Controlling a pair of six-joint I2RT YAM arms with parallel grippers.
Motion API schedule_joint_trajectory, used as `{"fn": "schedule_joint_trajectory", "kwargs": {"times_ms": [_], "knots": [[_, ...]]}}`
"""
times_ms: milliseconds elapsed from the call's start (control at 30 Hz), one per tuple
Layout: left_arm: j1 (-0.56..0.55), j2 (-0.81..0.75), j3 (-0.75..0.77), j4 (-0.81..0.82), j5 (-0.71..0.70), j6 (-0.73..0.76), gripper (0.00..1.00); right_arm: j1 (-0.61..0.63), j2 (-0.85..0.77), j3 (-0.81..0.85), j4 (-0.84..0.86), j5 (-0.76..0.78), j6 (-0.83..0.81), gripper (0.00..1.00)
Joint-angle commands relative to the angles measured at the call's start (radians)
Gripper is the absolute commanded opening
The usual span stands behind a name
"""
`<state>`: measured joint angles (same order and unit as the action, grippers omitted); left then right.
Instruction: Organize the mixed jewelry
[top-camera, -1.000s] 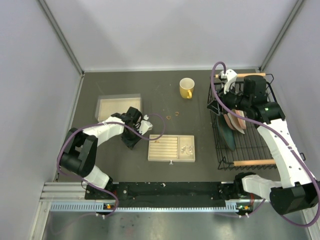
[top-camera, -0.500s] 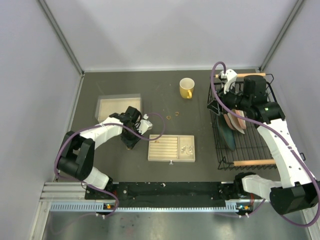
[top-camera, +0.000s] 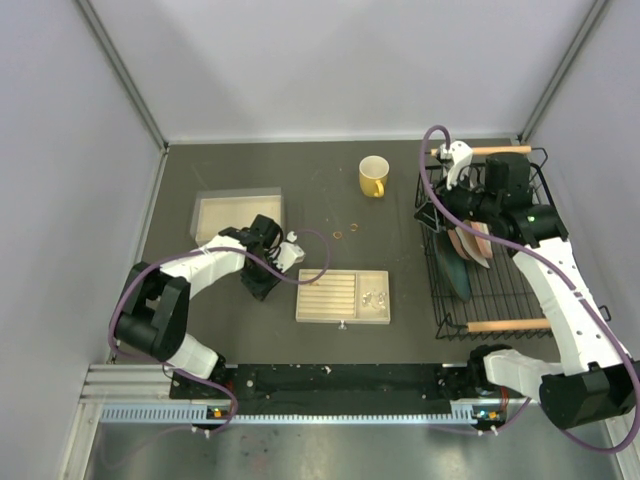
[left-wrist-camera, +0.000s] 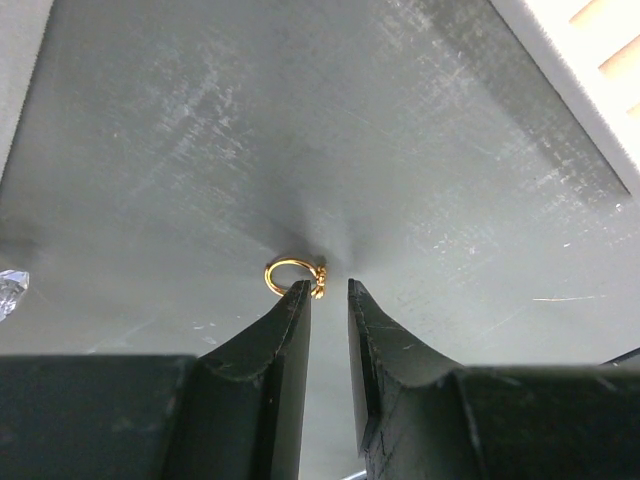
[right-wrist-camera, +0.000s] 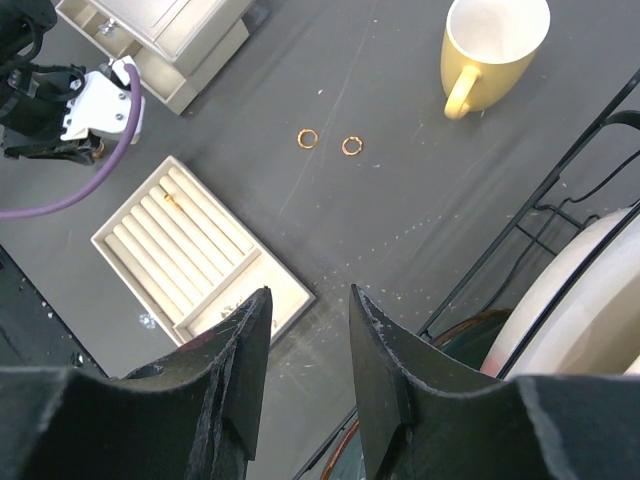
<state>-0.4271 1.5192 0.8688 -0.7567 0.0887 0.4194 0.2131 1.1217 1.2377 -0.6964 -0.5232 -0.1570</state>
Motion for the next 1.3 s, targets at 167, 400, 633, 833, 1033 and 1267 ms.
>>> {"fn": "schedule_joint_trajectory", "kwargs": {"times_ms": [167,400,633,833,1033,1267], "knots": [[-0.004,-0.007,-0.01,0.02,-0.003,0.021,0.27,-0.009,-0.013,0.003,0.024,0.003,-0.01,0.37],[-0.004,0.012,-0.011,0.03,-0.004,0.029,0.27,-0.009,-0.016,-0.001,0.024,0.008,-0.012,0.37],[-0.004,0.024,-0.021,0.042,-0.004,0.041,0.27,-0.008,-0.014,-0.001,0.025,0.009,-0.013,0.37],[-0.004,0.024,-0.028,0.045,-0.001,0.048,0.15,-0.009,-0.013,0.003,0.023,0.012,-0.013,0.37],[-0.004,-0.026,-0.031,0.019,0.058,0.079,0.0,-0.009,-0.008,0.012,0.024,0.015,-0.015,0.37],[-0.013,-0.163,0.096,-0.105,0.223,0.145,0.0,-0.008,0.018,0.054,0.021,-0.014,-0.019,0.36]]}}
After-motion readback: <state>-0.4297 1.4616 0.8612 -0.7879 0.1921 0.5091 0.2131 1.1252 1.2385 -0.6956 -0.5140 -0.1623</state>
